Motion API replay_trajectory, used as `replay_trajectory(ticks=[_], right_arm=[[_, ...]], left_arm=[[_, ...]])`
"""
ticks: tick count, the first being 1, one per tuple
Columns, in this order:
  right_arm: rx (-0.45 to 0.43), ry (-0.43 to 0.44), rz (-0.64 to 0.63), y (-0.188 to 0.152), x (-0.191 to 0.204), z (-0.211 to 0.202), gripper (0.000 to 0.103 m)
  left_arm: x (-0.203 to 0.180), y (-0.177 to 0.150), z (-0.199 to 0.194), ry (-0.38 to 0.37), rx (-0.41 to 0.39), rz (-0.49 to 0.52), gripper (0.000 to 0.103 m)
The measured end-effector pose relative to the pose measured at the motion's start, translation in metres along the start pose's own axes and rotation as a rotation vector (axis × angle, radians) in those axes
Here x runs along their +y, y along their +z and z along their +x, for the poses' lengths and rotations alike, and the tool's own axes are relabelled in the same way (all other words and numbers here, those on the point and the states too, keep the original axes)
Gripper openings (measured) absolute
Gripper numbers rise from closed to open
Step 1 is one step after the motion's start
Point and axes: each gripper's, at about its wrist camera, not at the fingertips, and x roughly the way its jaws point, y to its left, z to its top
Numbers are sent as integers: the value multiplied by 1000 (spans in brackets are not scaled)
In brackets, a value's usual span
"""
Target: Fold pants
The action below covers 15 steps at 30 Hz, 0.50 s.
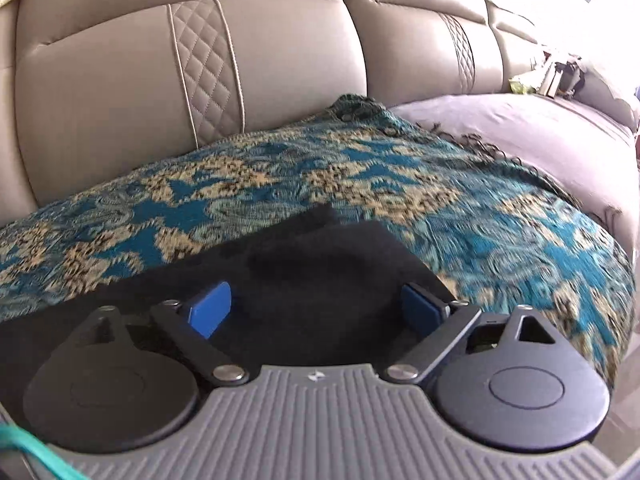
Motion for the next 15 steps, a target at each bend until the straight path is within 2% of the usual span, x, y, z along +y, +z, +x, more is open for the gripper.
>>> replay_trajectory(ticks=[3,6,9,11,15], right_arm=[[-25,9,-18,6,4,10,90],[-40,23,1,12,-1,22,92],[-45,-5,-26,16,6,32,96],[-43,-17,-9,18,8,33,96],[-55,-2,-3,17,18,20,96]], left_arm=[[0,1,0,20,3,-1,83],[-1,1,-3,72,12,8,83],[0,3,-15,99,29,19,81],[5,3,-29,69,45,7,81],[21,-4,-67,-55,68,-55,82]])
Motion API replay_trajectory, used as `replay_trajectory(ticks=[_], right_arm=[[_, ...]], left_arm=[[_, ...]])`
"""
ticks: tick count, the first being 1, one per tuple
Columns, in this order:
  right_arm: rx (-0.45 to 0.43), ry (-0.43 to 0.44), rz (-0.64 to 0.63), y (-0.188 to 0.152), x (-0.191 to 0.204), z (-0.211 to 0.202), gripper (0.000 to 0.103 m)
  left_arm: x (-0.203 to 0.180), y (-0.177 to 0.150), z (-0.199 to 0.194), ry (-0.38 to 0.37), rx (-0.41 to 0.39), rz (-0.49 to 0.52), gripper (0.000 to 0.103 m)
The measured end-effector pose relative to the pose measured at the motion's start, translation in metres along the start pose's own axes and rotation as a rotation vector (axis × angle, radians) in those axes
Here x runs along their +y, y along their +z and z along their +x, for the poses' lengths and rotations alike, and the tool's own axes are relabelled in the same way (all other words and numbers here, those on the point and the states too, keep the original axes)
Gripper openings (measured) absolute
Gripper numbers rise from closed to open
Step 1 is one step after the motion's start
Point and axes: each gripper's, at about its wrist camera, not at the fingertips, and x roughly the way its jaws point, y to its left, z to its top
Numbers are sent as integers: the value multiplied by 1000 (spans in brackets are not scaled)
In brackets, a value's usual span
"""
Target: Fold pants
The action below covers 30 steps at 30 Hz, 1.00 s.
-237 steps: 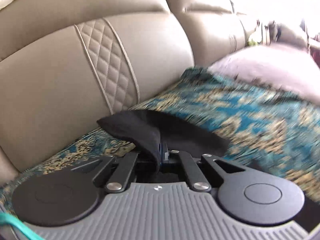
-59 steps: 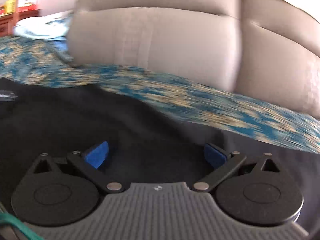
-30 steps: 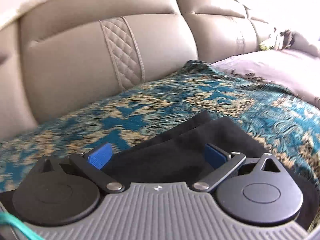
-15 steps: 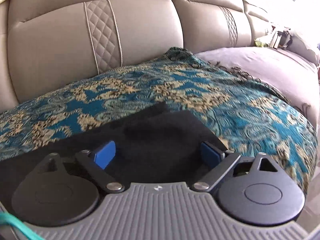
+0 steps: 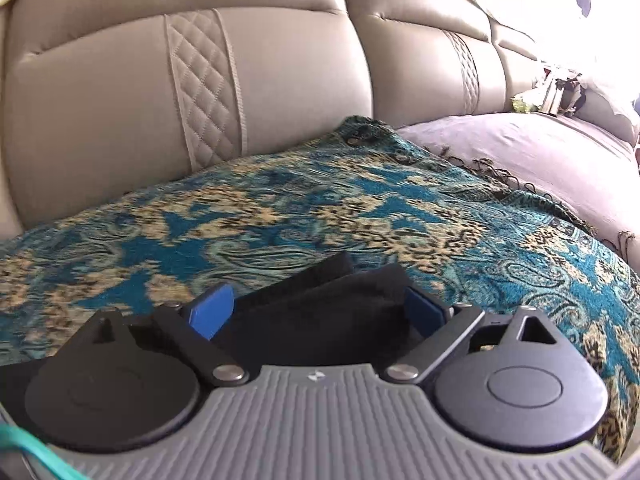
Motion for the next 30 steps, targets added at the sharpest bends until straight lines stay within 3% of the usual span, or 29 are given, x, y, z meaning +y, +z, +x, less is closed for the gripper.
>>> replay_trajectory(ticks=[3,5,7,9,14,18,23,24,25,28,30], right_arm=[[-33,77,0,-3,15,-24,96],[-56,116,-13,-6,29,-43,97],[-83,172,-44,-11,48,-67,97],[-111,238,-98,-19,70,-90,97],[-179,470,-317,-74,144,-165,98],[-201,662,-477,-136,201,-221,98],[-230,845,-678,-196,257,-276,97],[-236,871,-721,-206,268,-286,97],[-239,890,-753,-214,277,-294,96],[-220,950,-815,-231,298,-311,92],[-211,977,-841,-238,308,-317,89]], left_arm=[[8,-11,-25,-65,36,-11,82],[12,-18,-38,-106,50,-13,74],[19,-23,-46,-142,72,-29,59],[30,-24,-47,-156,84,-62,56],[62,-12,-20,-65,89,-195,56],[82,-8,5,11,115,-274,63],[98,-7,28,27,140,-329,64],[99,-8,31,28,135,-336,60],[101,-7,32,32,122,-340,46],[105,-5,28,39,86,-333,24],[106,-6,20,27,54,-309,20]])
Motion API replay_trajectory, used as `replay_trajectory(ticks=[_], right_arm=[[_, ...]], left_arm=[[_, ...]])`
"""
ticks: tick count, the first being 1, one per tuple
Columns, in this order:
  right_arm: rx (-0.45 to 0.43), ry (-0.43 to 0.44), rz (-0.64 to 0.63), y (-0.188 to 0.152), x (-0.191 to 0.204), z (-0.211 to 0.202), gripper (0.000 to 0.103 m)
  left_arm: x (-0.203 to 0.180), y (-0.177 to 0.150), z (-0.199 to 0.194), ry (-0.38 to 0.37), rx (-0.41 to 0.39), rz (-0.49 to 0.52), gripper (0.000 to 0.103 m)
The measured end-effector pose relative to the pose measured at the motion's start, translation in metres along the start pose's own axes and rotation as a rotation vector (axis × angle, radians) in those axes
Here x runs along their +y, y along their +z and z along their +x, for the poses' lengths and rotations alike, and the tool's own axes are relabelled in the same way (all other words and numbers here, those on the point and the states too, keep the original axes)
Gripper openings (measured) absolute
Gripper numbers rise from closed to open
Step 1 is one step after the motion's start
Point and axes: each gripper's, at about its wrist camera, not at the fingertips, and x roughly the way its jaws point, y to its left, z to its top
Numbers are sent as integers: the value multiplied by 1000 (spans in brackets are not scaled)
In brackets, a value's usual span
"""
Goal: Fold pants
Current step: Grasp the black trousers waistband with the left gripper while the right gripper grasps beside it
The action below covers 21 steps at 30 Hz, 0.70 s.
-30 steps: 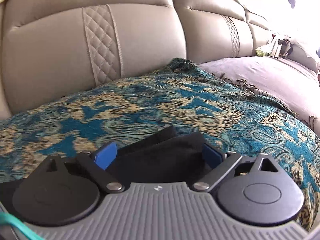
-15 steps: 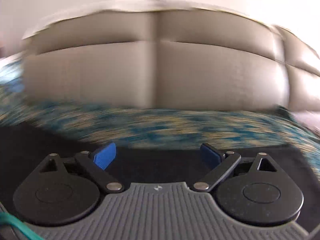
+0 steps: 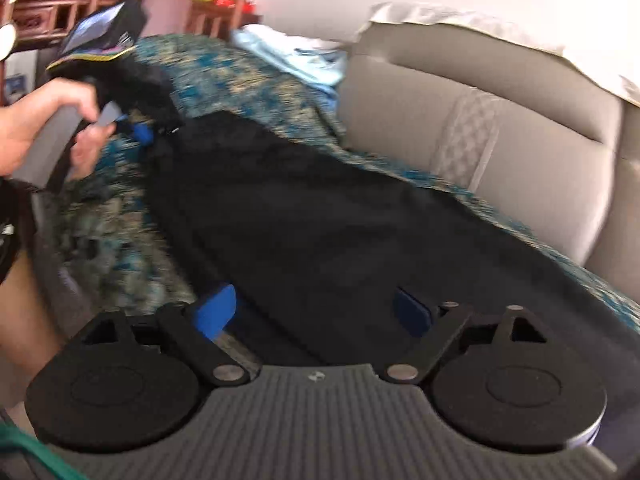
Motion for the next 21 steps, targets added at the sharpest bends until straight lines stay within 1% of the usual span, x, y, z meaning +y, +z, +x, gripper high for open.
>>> replay_trajectory(ticks=[3,8,9,12,14,16,21], right_arm=[[6,14,-11,3,7,8,85],[18,7,8,11,12,23,84],[16,8,5,12,13,24,82],[-9,9,6,17,16,21,76],[-39,5,19,19,17,17,76],[-42,0,13,22,19,18,76],[5,12,-44,22,32,32,72]], left_arm=[[3,1,-12,-27,-25,14,18],[20,5,-25,-91,-29,-66,17],[22,6,-26,-97,-28,-78,17],[30,7,-33,-120,-29,-106,17],[33,8,-37,-137,-35,-119,17],[32,11,-35,-142,-36,-123,17],[33,11,-33,-133,-28,-130,17]])
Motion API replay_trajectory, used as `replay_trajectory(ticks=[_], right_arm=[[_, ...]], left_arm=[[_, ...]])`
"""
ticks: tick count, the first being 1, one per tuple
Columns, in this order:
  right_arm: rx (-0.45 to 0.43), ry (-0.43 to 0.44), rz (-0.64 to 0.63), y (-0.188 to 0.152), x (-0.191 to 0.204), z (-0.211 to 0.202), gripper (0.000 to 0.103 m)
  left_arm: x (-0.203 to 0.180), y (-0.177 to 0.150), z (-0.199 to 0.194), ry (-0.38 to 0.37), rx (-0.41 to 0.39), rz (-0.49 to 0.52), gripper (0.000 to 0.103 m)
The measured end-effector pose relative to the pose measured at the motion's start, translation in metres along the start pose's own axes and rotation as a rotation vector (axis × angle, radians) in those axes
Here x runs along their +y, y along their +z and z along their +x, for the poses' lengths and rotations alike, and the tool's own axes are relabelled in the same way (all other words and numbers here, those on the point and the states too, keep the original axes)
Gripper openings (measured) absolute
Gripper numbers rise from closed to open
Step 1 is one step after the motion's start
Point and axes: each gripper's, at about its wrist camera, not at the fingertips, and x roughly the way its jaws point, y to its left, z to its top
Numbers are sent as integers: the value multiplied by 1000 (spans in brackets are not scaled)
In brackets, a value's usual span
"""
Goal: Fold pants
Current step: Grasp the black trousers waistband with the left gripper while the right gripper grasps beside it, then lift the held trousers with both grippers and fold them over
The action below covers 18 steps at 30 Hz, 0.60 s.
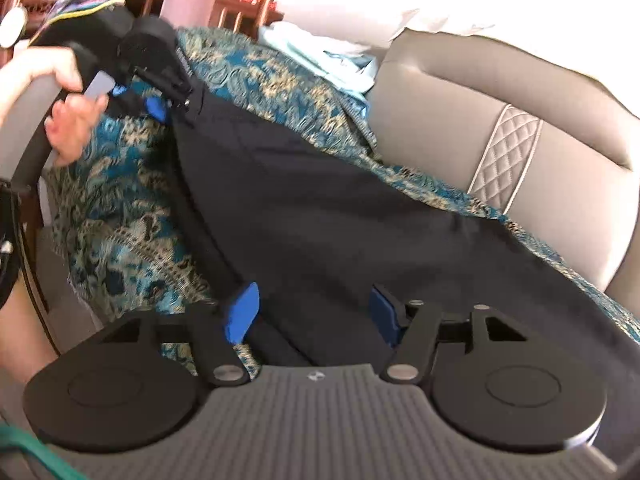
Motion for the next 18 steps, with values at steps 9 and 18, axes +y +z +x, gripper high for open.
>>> replay_trajectory(ticks=[9,18], right_arm=[[-5,12,-42,6,16,4,69],[3,-22,-2,12,20,9,12]], left_arm=[[7,-1,-5,3,-16,-14,17],[8,-4,-4,23,-3,0,17]])
